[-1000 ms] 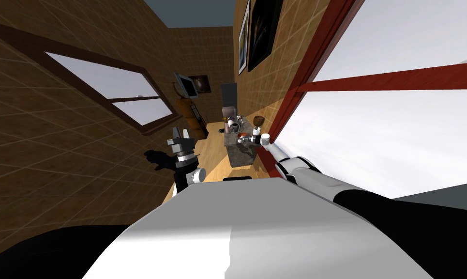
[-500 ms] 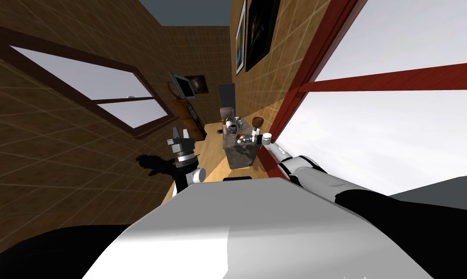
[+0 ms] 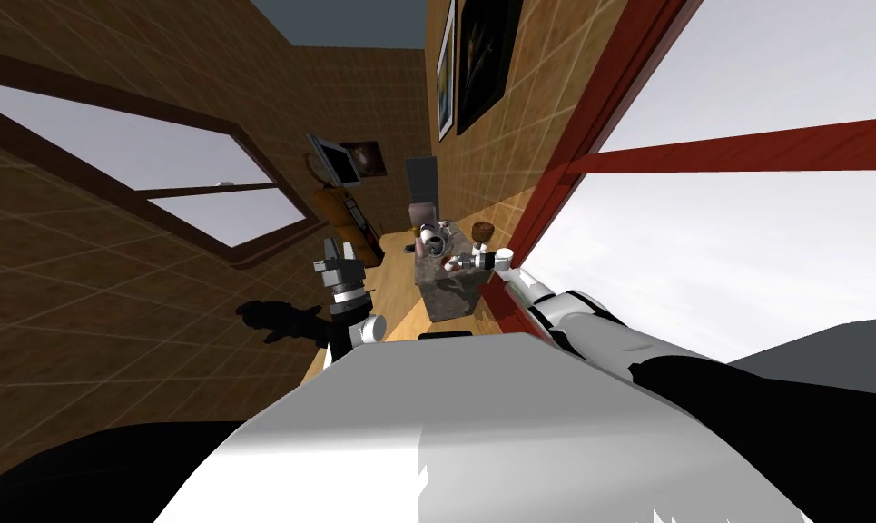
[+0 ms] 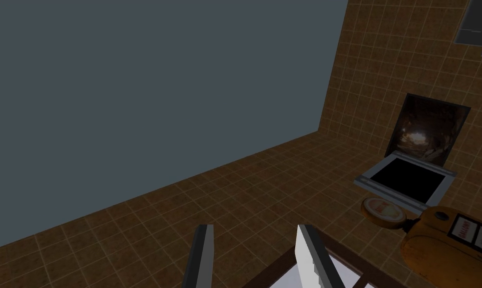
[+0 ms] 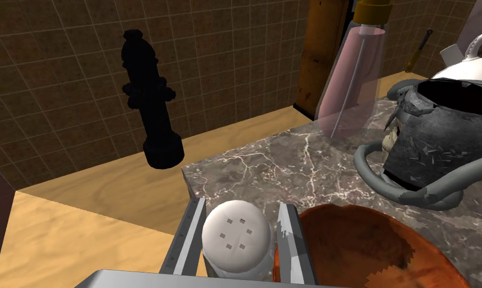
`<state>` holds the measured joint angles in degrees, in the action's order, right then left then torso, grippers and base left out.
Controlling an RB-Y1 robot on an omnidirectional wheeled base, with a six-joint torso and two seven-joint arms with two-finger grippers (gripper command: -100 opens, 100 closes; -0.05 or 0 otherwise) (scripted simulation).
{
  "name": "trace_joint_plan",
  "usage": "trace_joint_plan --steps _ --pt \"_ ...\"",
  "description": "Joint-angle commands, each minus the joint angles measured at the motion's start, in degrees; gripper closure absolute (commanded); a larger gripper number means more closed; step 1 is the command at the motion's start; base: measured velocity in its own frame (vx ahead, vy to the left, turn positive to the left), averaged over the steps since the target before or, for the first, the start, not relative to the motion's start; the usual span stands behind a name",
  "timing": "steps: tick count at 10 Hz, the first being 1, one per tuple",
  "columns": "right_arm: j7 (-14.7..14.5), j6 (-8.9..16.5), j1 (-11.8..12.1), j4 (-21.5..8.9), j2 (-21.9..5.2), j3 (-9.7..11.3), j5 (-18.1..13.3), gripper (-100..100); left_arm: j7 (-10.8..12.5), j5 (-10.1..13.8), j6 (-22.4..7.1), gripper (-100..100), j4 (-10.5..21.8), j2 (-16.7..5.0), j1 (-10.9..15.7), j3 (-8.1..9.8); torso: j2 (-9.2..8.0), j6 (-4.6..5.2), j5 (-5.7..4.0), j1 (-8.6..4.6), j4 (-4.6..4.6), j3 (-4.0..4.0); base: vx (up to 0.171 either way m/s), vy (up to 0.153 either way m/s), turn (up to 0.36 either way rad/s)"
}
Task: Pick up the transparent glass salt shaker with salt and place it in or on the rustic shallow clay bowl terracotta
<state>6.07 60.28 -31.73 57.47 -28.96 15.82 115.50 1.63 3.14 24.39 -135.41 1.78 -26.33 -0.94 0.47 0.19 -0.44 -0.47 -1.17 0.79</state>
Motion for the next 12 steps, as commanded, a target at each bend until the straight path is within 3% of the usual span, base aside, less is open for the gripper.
trace_joint_plan --steps 1,3,4,7,10,11,12 --pt "-1.46 1.35 -0.42 -0.75 -0.57 0.57 2.34 100 0.00 0.00 0.00 0 0.00 0.00 0.00 0.00 0.00 0.00 0.00 0.00 0.00 0.00 0.122 -0.007 -0.037" --pt "-3.92 3.89 -0.45 -0.47 -2.73 2.66 5.90 100 0.00 0.00 0.00 0 0.00 0.00 0.01 0.00 -0.09 0.01 -0.01 -0.01 0.00 -0.04 0.129 -0.001 -0.061" --pt "-3.92 3.89 -0.45 -0.47 -2.73 2.66 6.66 100 0.00 0.00 0.00 0 0.00 0.00 0.00 0.00 0.00 0.00 0.00 0.03 0.00 0.01 0.114 0.012 -0.031" --pt "-6.72 6.62 -0.43 -0.23 -5.49 5.30 11.58 100 0.00 0.00 0.00 0 0.00 0.00 0.01 0.00 -0.11 0.03 0.00 0.00 0.01 -0.05 0.119 0.000 -0.051" --pt "-8.62 8.32 -0.28 -0.20 -7.60 7.35 14.85 100 0.00 0.00 0.00 0 0.00 0.00 0.01 0.00 -0.04 0.02 0.01 0.09 -0.02 0.00 0.132 0.016 -0.033" --pt "-8.32 8.14 -0.45 -0.55 -7.10 6.85 14.17 100 0.00 0.00 0.00 0 0.00 0.00 0.01 0.00 -0.02 0.04 0.01 0.06 -0.02 0.01 0.062 0.003 -0.007" --pt "-8.50 8.31 -0.49 -0.58 -7.19 6.91 14.31 -100 0.00 0.00 0.00 0 0.00 0.00 0.01 0.00 -0.21 0.03 -0.01 0.05 -0.01 -0.08 0.008 0.000 0.004"
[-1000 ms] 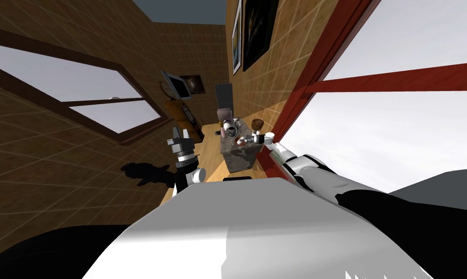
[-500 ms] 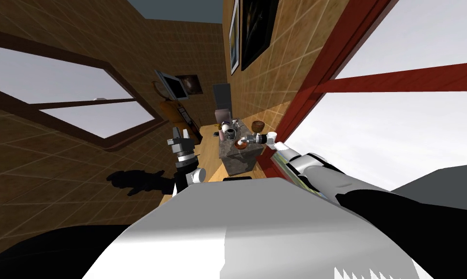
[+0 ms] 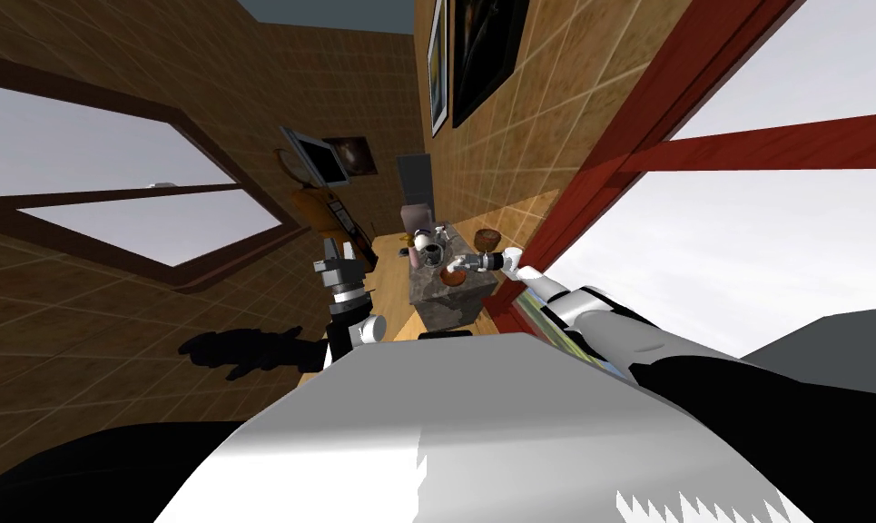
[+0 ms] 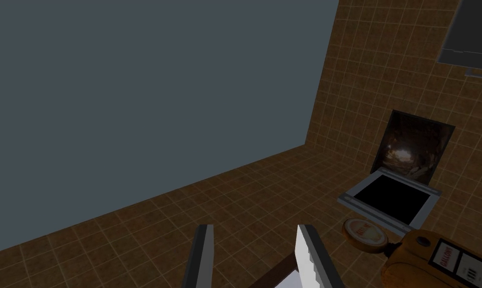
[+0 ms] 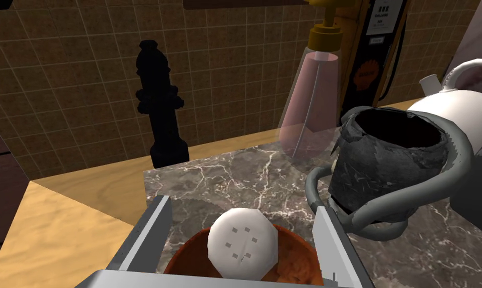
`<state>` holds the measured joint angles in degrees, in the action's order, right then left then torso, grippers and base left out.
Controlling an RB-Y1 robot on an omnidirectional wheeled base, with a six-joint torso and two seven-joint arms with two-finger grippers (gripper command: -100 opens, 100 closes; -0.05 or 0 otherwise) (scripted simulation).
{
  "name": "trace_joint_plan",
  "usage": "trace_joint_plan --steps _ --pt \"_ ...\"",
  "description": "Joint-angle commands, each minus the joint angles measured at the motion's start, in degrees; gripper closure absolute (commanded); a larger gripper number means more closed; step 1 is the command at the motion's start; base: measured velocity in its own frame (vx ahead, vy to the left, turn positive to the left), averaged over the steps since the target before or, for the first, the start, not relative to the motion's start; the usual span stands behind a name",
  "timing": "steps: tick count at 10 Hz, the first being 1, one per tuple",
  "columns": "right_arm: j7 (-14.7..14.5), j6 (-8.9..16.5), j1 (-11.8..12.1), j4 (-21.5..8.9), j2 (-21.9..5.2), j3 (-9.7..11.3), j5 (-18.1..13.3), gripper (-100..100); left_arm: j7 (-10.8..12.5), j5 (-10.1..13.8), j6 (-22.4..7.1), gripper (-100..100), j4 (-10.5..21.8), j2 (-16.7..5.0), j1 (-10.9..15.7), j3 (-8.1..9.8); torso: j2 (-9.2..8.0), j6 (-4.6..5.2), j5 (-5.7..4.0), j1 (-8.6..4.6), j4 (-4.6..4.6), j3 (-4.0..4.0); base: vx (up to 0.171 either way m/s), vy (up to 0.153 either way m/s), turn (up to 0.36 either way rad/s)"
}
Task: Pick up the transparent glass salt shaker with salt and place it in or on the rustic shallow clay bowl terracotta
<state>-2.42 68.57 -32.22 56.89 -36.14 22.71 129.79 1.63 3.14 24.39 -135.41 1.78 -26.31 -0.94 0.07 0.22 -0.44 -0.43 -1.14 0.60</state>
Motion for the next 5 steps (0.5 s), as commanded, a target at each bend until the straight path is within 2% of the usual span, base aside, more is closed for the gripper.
trace_joint_plan --steps 1,4,5 --pt "0.00 0.00 0.00 0.00 0.00 0.00 0.00 -100 0.00 0.00 0.00 0 0.00 0.00 0.00 0.00 0.00 0.00 0.00 0.00 0.00 0.00 0.000 0.000 0.000" --pt "0.00 0.00 0.00 0.00 0.00 0.00 0.00 -100 0.00 0.00 0.00 0 0.00 0.00 0.00 0.00 -0.13 0.00 0.00 0.00 0.04 -0.08 0.000 0.000 0.000" --pt "0.00 0.00 0.00 0.00 0.00 0.00 0.00 0 0.00 0.00 0.00 0 0.00 0.00 0.00 0.00 -0.13 0.00 0.00 0.00 0.04 -0.08 0.000 0.000 0.000"
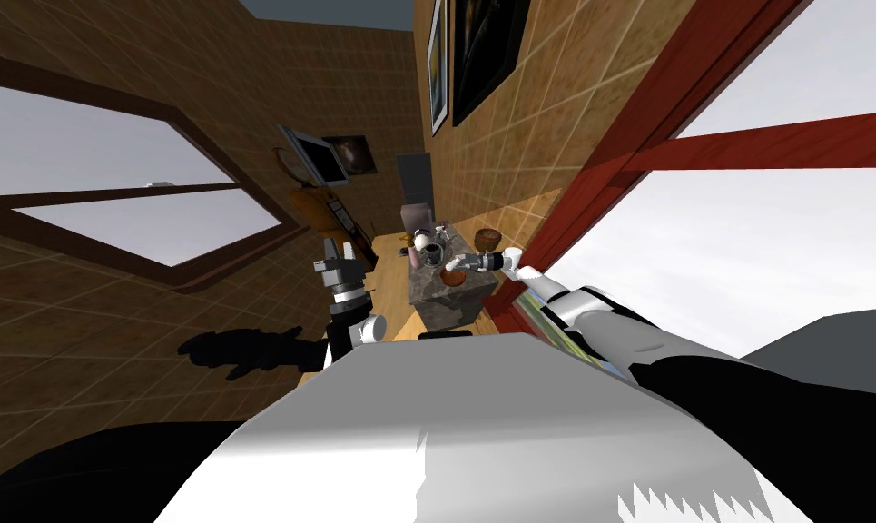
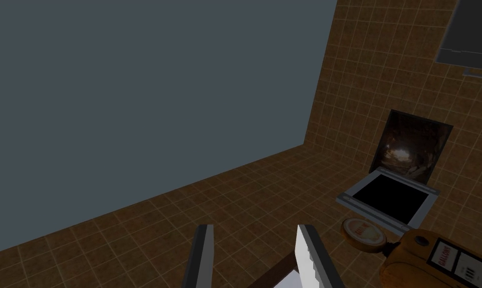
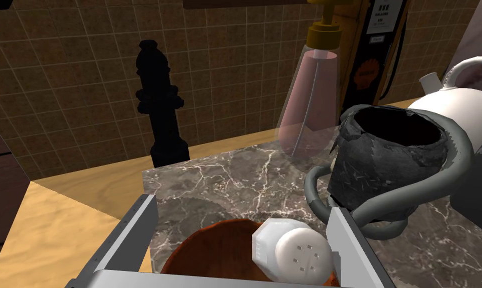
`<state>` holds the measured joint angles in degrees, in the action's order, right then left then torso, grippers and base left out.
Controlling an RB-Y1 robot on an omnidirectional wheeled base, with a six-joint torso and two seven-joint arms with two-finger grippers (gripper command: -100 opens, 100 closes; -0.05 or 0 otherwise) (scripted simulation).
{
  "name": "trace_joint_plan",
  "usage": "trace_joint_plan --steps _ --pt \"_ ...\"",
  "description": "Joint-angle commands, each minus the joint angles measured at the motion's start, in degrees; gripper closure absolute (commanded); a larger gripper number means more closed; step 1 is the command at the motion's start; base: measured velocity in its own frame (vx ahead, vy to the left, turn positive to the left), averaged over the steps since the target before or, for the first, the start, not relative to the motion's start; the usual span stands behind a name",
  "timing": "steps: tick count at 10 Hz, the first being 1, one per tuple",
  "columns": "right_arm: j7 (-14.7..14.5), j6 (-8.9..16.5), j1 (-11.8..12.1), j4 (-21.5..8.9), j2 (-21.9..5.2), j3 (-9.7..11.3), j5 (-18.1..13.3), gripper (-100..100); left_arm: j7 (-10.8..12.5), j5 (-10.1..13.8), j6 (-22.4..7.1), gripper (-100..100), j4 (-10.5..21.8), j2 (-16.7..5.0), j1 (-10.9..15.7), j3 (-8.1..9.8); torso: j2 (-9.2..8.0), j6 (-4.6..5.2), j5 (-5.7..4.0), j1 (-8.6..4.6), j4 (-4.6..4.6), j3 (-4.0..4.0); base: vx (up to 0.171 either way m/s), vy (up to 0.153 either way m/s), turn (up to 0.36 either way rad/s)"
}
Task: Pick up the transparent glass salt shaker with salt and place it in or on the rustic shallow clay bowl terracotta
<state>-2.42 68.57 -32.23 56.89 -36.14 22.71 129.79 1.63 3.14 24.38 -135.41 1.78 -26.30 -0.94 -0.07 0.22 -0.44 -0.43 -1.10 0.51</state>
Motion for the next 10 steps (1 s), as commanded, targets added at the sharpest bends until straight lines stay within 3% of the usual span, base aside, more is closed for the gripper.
trace_joint_plan --steps 1,6,7,8,10 --pt "1.12 0.46 -1.16 0.48 -1.62 0.29 0.95 -100 0.00 0.00 0.00 0 0.00 0.00 0.00 0.00 0.00 0.00 0.00 0.00 0.00 0.00 -0.017 0.031 -0.018" --pt "5.58 2.28 -5.78 2.42 -8.09 1.43 4.76 -100 0.00 0.00 0.00 0 0.00 0.01 0.00 -0.01 -0.20 0.03 0.12 0.29 0.12 -0.16 -0.028 0.079 -0.031" --pt "5.09 1.80 -4.53 3.12 -7.65 1.10 4.34 -100 0.00 0.00 0.00 0 0.00 0.01 0.00 -0.01 -0.20 0.03 0.12 0.25 0.12 -0.15 -0.011 0.032 -0.012" --pt "5.34 1.92 -4.63 3.20 -7.84 1.10 4.45 0 0.00 0.00 0.00 0 0.00 0.00 0.00 0.00 -0.15 0.03 0.08 0.11 0.09 -0.12 -0.002 0.007 0.001" --pt "5.32 1.91 -4.62 3.19 -7.82 1.10 4.44 0 0.00 0.00 0.00 0 0.00 0.00 0.00 0.00 -0.09 0.03 0.04 -0.03 0.08 -0.08 0.000 0.000 0.000"
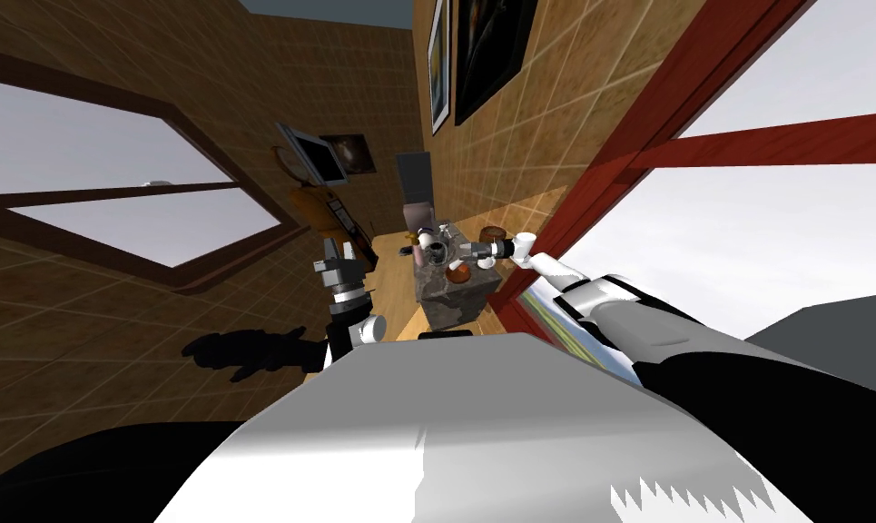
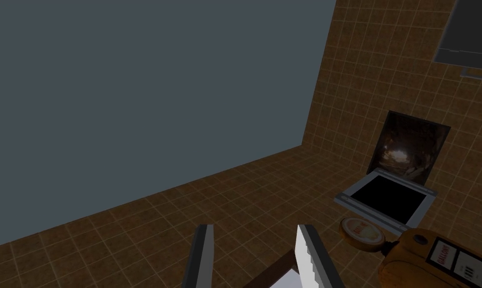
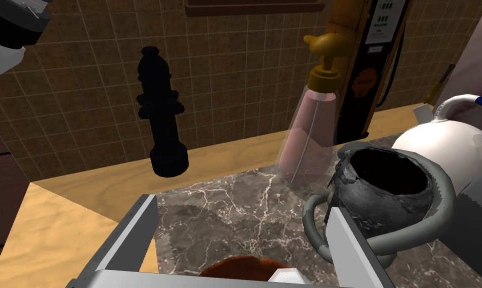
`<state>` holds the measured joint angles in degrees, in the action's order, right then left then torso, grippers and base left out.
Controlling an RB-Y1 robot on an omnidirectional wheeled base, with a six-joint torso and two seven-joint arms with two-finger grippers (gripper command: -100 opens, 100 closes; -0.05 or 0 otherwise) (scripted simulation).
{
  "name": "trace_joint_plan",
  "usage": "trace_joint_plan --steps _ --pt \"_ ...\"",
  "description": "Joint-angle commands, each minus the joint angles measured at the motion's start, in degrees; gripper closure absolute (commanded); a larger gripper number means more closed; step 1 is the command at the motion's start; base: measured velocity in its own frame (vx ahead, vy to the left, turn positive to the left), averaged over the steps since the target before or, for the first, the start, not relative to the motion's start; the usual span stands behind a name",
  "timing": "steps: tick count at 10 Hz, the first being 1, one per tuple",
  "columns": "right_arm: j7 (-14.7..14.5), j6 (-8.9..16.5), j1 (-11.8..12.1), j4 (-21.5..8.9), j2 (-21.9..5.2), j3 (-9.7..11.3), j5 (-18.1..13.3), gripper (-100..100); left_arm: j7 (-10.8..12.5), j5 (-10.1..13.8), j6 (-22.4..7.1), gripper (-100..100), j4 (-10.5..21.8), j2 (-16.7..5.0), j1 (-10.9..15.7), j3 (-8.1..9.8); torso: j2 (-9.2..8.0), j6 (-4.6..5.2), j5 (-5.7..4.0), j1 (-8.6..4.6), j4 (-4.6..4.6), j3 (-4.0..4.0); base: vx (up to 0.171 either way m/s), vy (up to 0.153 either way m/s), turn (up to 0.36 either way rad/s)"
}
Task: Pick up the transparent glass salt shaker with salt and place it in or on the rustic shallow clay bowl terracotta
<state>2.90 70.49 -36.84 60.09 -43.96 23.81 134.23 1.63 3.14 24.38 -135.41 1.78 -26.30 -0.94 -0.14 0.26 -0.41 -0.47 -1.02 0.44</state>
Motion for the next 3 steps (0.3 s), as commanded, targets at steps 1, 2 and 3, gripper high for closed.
trace_joint_plan --steps 1,2,3 --pt "0.00 0.00 0.00 0.00 0.00 0.00 0.00 0 0.00 0.00 0.00 0 0.00 0.00 0.00 0.00 0.00 0.00 0.00 0.00 0.00 0.00 0.000 0.000 0.000" --pt "0.00 0.00 0.00 0.00 0.00 0.00 0.00 0 0.00 0.00 0.00 0 0.00 0.00 0.00 0.00 0.00 0.00 0.00 -0.01 0.00 0.00 0.000 0.000 0.000" --pt "0.00 0.00 0.00 0.00 0.00 0.00 0.00 0 0.00 0.00 0.00 0 0.00 0.00 0.00 0.00 0.01 0.00 0.00 -0.01 0.00 0.00 0.000 0.000 0.000"
